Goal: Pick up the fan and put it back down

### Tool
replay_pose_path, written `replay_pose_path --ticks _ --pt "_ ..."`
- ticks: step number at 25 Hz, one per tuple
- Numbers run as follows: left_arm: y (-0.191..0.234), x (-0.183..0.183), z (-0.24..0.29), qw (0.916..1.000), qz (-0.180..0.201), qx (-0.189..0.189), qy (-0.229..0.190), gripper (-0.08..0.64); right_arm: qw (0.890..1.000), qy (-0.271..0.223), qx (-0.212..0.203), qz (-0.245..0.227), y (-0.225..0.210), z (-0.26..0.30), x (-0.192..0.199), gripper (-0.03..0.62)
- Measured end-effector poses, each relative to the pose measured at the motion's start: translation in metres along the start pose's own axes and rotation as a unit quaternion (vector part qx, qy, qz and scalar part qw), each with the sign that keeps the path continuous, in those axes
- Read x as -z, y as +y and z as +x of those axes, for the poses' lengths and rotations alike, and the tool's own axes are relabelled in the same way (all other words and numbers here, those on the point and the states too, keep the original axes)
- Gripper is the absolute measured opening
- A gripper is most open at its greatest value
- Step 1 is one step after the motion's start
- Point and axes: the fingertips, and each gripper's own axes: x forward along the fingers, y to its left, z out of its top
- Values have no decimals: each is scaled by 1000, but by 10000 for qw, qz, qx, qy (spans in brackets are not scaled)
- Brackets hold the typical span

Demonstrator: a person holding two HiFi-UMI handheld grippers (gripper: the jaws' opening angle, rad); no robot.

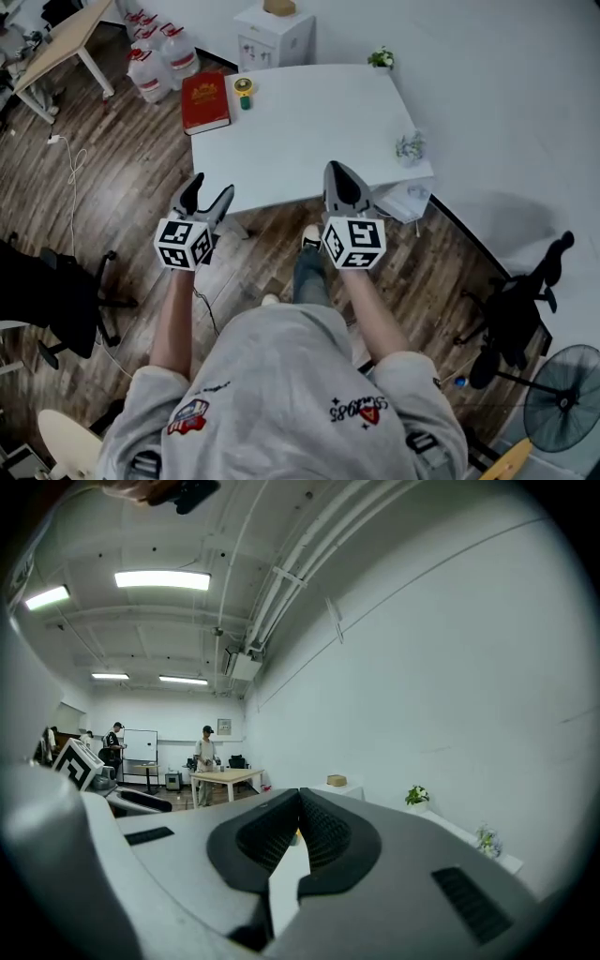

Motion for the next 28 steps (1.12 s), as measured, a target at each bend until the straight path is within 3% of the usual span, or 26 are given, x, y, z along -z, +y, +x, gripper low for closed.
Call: replay_pose_path --ticks 10,14,18,28 --pt "52 -29 120 9971 16 -765 -49 311 9975 7 -699 123 -74 157 4 -9" --pt "71 -53 174 9941 -99 -1076 -102 311 9932 -61 -1147 -188 -97 226 -21 -9" --pt "84 -77 230 9913 -205 -1289 -162 311 9890 -198 -1454 -168 -124 286 -44 -9" --pt "107 -89 308 9834 -348 -1782 -20 311 9822 -42 -1876 -123 -168 375 -36 -9"
